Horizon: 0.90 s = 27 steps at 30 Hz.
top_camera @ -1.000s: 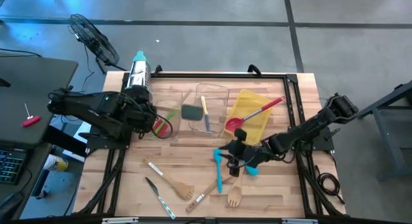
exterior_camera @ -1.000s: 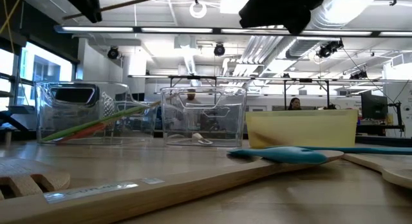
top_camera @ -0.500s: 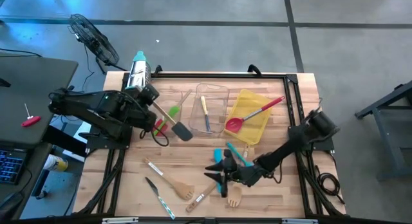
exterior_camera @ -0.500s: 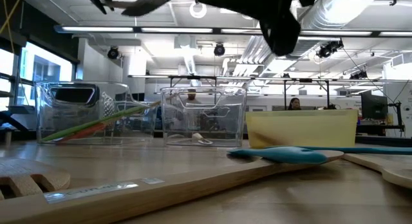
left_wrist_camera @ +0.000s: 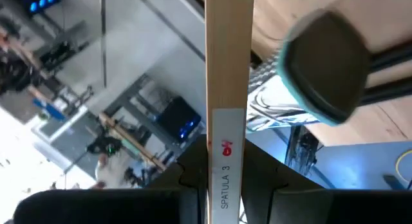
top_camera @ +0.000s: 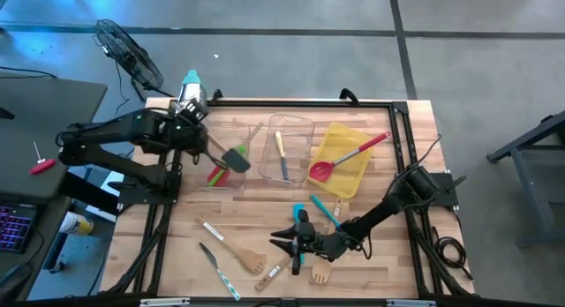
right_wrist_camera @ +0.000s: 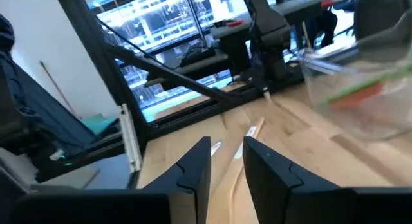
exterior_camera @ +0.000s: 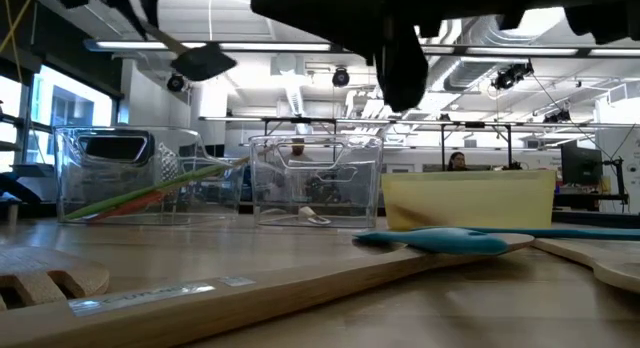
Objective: Pick & Place Kitchen Items
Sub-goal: Put the gray spatula into the left transparent bin
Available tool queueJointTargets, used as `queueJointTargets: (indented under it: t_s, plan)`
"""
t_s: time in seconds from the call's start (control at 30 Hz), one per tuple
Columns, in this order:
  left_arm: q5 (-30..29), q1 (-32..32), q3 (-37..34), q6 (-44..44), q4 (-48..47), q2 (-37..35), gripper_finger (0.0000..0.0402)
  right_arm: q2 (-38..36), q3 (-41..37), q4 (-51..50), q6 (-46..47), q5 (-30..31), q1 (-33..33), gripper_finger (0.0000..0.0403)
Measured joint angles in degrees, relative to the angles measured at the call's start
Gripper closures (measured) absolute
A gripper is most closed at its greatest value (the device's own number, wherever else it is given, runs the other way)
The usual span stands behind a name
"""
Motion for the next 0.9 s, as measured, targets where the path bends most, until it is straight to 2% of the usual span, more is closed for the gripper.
queueJointTargets:
  t_s: [0.17,0.43,0.9]
  plan:
    - [1.52,0.03,-5.01,1.57,-0.01,-2.87,0.0348,0.03,0.81,-0.21,-3.02,-0.08,0.03,0.0332]
    - [0.67,1.10,-13.27,2.86,0.28,0.05,0.0348,0.05,0.81,-0.31,-2.83,-0.11,0.01,0.0335]
    - [1.33,1.48,-14.08,2.52,0.98,6.77,0.0348,0.05,0.80,-3.38,-2.49,-0.44,1.73,0.0335]
